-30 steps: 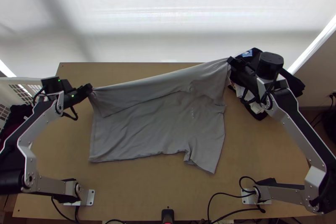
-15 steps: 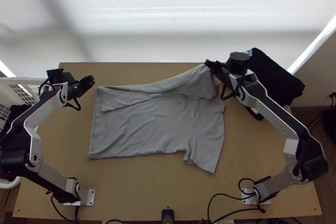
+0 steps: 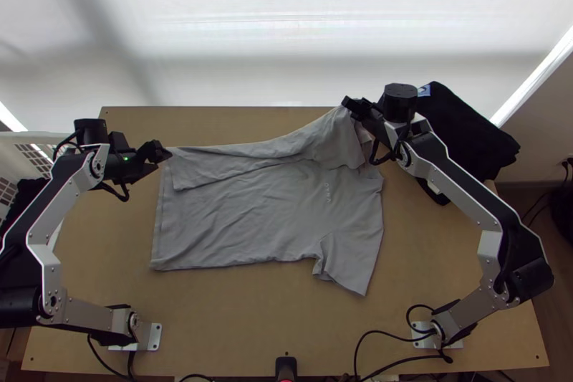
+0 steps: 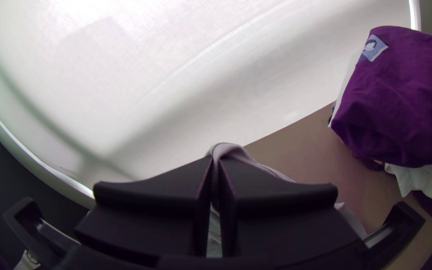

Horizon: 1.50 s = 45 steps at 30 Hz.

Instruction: Fold the t-shirt

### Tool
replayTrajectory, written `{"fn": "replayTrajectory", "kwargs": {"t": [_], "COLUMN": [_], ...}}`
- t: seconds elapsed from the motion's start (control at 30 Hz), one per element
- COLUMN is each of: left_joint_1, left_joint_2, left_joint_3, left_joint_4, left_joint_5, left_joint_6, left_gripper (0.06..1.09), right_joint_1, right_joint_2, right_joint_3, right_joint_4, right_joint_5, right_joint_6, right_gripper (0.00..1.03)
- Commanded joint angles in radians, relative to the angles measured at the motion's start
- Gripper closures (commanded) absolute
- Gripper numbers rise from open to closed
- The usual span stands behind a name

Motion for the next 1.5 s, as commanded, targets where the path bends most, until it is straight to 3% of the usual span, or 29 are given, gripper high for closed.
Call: {"fn": "replayTrajectory", "kwargs": {"t": [0.0, 0.2, 0.57, 0.67, 1.13, 1.47], "left_joint_1": [-0.002, -0.021, -0.051, -0.059, -0.073, -0.096], "left_joint_2": [-0.012, 0.056, 0.150, 0.160, 0.173, 0.228], "left_joint_3": [-0.008, -0.011, -0.008, -0.007, 0.001, 0.012], "left_joint_4": [-0.017, -0.034, -0.048, -0.059, -0.117, -0.123], "left_joint_5": [0.010, -0.039, -0.041, -0.047, -0.136, -0.145], "left_joint_6": [-0.054, -0.086, -0.106, -0.114, -0.077, -0.079], "left_gripper": [0.59, 0.59, 0.59, 0.66, 0.66, 0.66], "right_joint_1": [-0.003, -0.002, 0.001, 0.003, -0.003, -0.005], "right_joint_2": [0.002, 0.002, 0.002, 0.002, 0.005, 0.008], "right_joint_3": [0.020, 0.025, 0.025, 0.025, 0.031, 0.039], "right_joint_4": [0.015, 0.015, 0.015, 0.015, 0.015, 0.014], "right_joint_5": [0.014, 0.015, 0.018, 0.023, 0.025, 0.026], "right_joint_6": [0.000, 0.001, 0.001, 0.001, 0.000, 0.000], "right_gripper": [1.00, 1.00, 1.00, 1.00, 1.00, 1.00]}}
